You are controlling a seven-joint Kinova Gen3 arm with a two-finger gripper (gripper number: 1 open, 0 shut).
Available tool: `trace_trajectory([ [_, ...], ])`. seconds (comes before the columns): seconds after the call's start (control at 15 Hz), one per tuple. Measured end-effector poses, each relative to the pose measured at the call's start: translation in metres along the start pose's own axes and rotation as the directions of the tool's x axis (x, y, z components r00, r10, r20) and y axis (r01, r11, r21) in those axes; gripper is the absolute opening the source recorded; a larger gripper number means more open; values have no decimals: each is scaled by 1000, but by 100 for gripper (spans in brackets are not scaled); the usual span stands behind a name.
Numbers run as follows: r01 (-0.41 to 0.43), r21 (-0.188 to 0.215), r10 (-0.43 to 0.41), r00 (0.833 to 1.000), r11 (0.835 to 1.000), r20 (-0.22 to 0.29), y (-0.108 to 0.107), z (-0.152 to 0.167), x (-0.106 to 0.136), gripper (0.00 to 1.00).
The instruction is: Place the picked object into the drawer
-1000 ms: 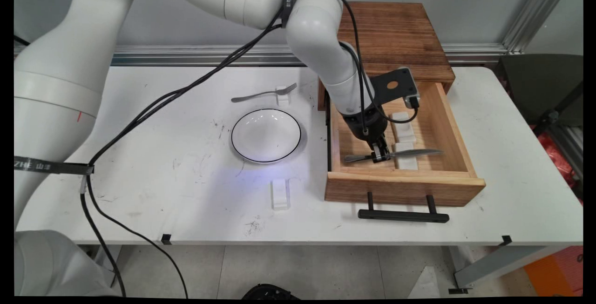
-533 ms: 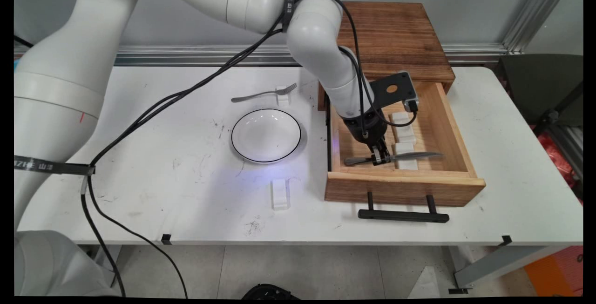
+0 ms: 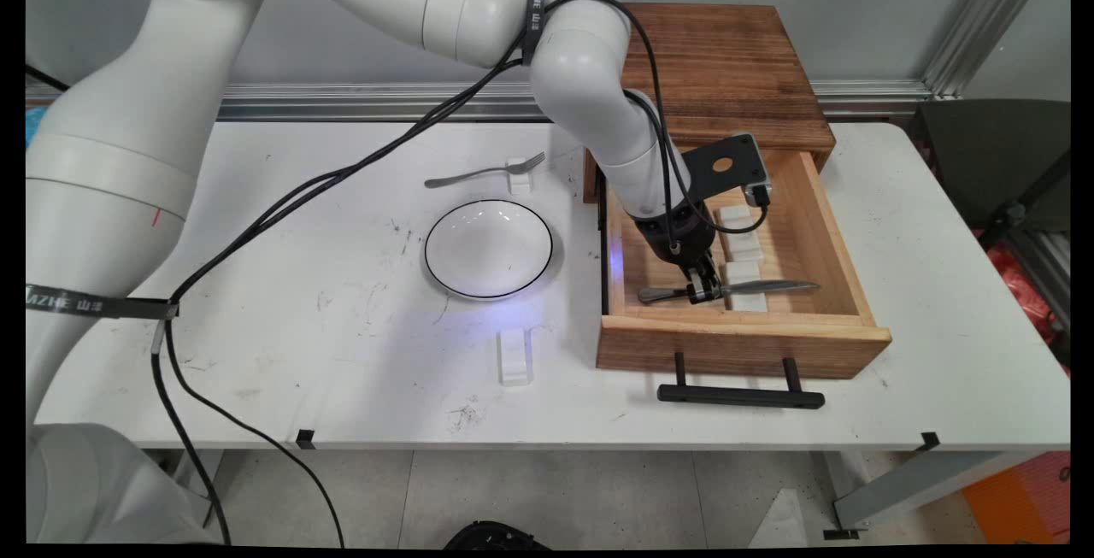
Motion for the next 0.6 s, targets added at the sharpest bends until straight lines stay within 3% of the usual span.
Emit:
trace_trajectory([
  [0.27,0,-3,0,1000,1000,-4,-1,3,0,0],
  [0.33,0,-3,0,1000,1000,-6,-1,3,0,100],
  [0.6,1,-4,-1,1000,1000,-9,-1,4,-1,100],
])
